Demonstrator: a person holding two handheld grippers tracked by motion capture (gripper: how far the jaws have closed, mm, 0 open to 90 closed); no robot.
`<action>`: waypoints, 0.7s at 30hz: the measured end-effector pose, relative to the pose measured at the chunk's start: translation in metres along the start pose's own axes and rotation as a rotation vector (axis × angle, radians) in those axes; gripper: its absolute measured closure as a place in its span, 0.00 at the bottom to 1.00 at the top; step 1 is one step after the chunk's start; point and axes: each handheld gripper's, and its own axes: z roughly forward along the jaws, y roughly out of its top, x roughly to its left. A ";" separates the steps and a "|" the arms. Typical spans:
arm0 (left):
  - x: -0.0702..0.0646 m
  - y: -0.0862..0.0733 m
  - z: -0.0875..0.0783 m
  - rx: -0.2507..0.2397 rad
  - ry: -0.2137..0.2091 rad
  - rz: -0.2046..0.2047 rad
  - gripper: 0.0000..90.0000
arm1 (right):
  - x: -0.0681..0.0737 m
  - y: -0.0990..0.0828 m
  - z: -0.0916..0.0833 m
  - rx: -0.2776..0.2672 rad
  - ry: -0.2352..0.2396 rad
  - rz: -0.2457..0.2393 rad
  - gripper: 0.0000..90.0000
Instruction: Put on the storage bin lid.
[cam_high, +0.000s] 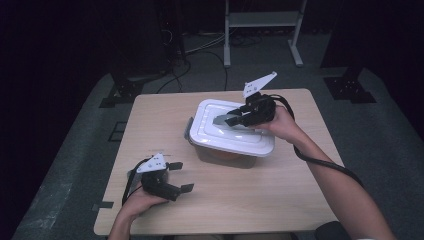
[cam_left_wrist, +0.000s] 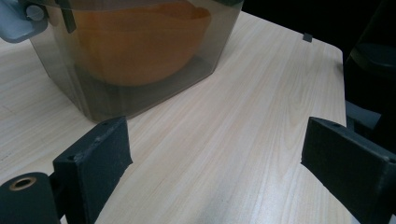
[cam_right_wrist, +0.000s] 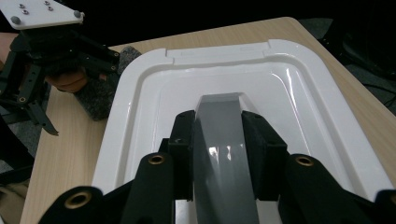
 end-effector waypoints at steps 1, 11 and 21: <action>0.000 0.000 0.000 -0.002 -0.001 -0.005 0.08 | -0.001 0.000 0.002 0.000 0.003 0.002 0.73; -0.001 0.000 -0.001 -0.002 -0.001 -0.003 0.08 | -0.011 -0.001 0.020 0.018 0.015 0.011 0.73; -0.001 0.000 -0.002 -0.006 0.001 -0.007 0.08 | -0.018 -0.004 0.032 0.039 0.019 0.021 0.73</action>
